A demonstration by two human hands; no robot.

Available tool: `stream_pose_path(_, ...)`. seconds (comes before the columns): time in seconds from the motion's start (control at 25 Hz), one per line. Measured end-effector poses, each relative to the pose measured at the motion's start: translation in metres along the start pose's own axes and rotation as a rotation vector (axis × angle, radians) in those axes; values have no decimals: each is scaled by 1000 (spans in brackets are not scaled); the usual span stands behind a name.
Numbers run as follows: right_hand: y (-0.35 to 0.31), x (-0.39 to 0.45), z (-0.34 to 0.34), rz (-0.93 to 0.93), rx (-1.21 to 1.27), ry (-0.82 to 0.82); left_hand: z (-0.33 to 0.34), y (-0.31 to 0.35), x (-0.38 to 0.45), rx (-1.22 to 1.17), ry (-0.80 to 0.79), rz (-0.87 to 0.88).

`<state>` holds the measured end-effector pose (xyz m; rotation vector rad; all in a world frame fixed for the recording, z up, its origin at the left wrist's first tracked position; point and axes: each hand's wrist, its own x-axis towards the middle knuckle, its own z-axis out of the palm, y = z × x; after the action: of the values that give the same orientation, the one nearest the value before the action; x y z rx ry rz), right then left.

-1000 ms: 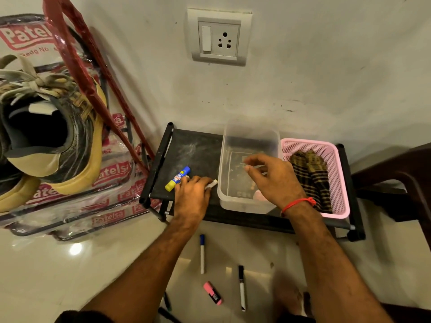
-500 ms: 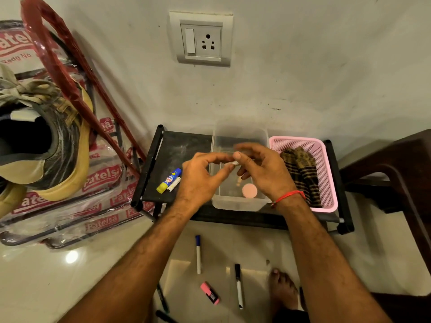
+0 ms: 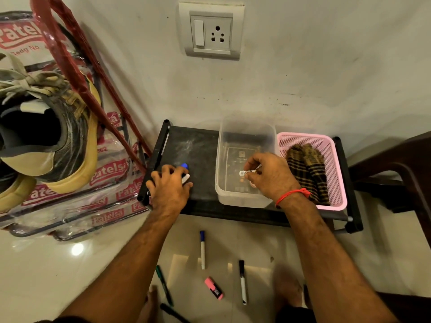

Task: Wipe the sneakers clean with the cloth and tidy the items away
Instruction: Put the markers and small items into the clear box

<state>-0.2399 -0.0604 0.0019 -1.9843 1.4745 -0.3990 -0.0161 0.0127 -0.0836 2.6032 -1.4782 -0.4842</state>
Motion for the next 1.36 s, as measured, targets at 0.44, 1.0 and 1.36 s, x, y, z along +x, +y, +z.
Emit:
stream_pose_path(0.44, 2, 2, 4, -8, 58, -12, -11, 5, 3, -732, 137, -57)
stream_pose_path(1.0, 10, 7, -19, 95, 296, 140, -50, 88, -30, -741, 135, 286)
stream_pose_path(1.36, 5, 5, 1, 14, 59, -62, -41, 88, -38, -278, 224, 383)
